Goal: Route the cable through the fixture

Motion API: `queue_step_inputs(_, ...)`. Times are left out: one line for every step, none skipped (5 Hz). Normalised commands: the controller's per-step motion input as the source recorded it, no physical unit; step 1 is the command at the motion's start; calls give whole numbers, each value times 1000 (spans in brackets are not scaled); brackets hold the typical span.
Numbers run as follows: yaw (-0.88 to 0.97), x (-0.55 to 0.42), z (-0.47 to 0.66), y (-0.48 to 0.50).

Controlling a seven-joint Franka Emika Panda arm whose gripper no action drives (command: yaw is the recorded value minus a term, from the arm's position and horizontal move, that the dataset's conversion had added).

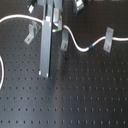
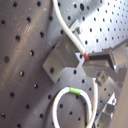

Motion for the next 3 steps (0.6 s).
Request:
queue_step_inputs(0, -107, 382, 24)
queue_step_inputs(14, -75, 522, 156)
queue_step_inputs(11, -68, 466, 223)
